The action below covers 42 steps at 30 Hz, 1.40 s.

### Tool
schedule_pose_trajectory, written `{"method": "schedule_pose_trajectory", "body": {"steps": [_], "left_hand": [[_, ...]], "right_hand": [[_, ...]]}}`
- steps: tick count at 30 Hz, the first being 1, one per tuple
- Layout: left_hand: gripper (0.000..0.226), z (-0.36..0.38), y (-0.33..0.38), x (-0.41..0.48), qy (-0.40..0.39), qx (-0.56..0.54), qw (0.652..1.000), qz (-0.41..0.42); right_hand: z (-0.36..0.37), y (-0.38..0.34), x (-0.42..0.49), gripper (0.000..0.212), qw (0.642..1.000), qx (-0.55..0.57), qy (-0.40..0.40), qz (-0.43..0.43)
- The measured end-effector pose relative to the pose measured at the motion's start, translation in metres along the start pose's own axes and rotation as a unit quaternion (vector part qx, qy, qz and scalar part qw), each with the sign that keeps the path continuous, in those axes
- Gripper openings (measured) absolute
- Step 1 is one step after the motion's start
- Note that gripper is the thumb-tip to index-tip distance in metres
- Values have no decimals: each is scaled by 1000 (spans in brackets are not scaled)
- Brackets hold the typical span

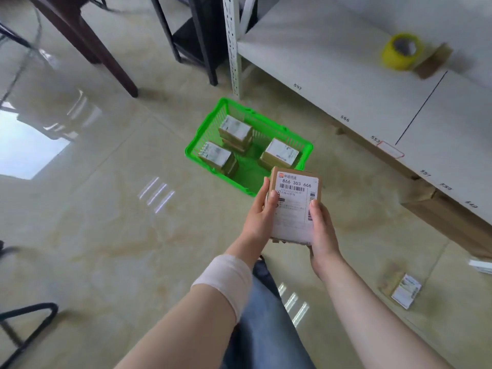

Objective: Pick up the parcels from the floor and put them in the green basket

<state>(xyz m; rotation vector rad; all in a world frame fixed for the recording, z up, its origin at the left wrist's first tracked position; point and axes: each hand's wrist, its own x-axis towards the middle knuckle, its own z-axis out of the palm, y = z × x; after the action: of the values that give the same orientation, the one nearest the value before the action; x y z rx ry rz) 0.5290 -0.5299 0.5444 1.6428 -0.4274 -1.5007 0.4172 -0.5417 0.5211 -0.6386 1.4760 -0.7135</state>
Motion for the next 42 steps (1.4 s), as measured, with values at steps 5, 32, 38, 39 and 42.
{"method": "schedule_pose_trajectory", "body": {"steps": [5,32,38,39,42], "left_hand": [[51,-25,27,69,-14,14,1000,-18],[63,-98,-157,473,-144,183,958,-169],[75,-103,-173,485,-154,200,945,-209],[76,-101,-172,485,-156,196,945,-210],[89,-96,-167,496,-133,193,953,-190]], "right_hand": [[49,-12,54,29,999,4,31,10],[129,204,404,25,975,72,73,197],[120,212,414,40,975,34,16,217],[119,212,416,43,975,32,13,219],[115,212,424,44,977,18,5,211]]}}
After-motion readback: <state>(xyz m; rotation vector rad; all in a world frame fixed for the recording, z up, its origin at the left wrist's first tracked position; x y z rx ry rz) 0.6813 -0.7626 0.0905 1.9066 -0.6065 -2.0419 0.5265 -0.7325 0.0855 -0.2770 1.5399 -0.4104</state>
